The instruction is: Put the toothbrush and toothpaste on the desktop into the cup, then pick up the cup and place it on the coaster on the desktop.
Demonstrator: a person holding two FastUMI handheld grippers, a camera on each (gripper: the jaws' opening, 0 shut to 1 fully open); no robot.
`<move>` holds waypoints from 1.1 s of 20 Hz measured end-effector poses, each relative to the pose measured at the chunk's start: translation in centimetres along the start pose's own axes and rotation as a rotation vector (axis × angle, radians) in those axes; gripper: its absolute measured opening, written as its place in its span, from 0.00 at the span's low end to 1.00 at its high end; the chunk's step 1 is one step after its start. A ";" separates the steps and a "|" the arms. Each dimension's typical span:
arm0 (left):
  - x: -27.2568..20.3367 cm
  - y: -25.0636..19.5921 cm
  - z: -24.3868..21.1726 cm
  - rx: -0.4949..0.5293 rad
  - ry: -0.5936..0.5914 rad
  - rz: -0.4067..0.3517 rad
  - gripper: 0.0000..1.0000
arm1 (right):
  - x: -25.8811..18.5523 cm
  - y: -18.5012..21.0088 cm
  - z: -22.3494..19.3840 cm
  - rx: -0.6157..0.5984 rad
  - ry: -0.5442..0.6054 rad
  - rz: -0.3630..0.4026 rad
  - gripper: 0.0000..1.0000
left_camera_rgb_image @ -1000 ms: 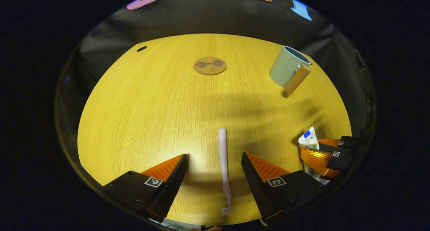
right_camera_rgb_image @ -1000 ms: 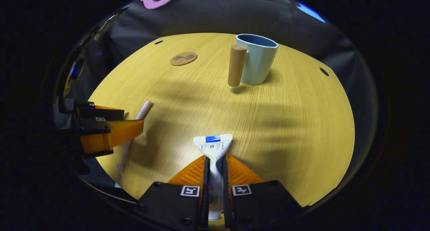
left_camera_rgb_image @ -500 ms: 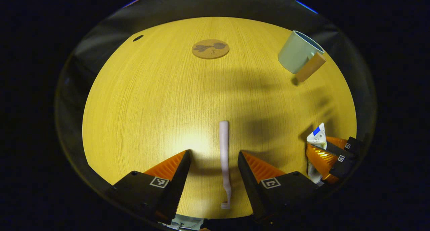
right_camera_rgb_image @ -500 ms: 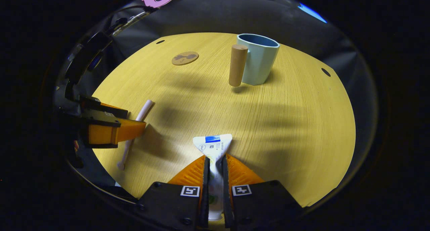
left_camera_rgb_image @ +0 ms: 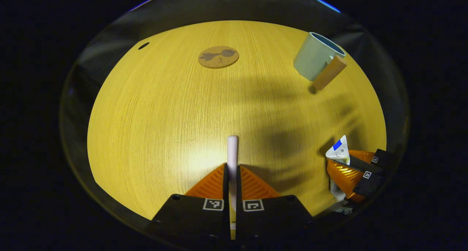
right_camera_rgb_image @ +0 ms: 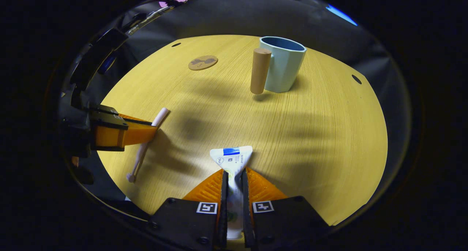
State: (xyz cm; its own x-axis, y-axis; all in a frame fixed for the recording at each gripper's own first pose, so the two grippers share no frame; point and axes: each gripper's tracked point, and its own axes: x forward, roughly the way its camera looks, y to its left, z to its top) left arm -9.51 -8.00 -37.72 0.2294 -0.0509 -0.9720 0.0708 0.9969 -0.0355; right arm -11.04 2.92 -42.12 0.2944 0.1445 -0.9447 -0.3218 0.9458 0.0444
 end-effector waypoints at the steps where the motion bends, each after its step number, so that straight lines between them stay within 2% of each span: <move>1: 0.0 -0.1 0.1 0.004 -0.014 -0.005 0.02 | 0.0 0.0 0.0 -0.001 0.000 0.000 0.21; 6: 0.0 -0.4 0.5 0.051 -0.125 -0.042 0.00 | 0.0 0.0 0.1 0.005 -0.004 -0.004 0.19; 7: -0.2 -0.5 0.4 0.060 -0.140 -0.057 0.00 | -0.2 0.0 0.1 0.005 -0.008 0.001 0.21; 10: -0.3 -0.5 0.5 0.059 -0.147 -0.083 0.00 | -0.1 0.2 0.2 0.017 -0.011 0.030 0.19; 13: -1.2 -0.2 2.0 0.054 -0.211 -0.095 0.00 | 0.0 0.4 0.1 0.080 -0.009 0.073 0.19; 18: -1.9 1.0 3.7 0.036 -0.283 -0.118 0.00 | -0.4 0.6 1.4 0.142 -0.076 0.118 0.19; 22: -3.8 3.6 3.7 0.021 -0.327 -0.126 0.00 | -2.6 0.0 4.5 0.184 -0.182 0.135 0.19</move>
State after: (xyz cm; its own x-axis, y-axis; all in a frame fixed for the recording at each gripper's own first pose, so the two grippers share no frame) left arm -6.56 -4.48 -33.26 0.5165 -0.1940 -0.8340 0.1378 0.9801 -0.1426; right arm -7.78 3.85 -38.19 0.4222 0.3073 -0.8529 -0.2057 0.9487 0.2400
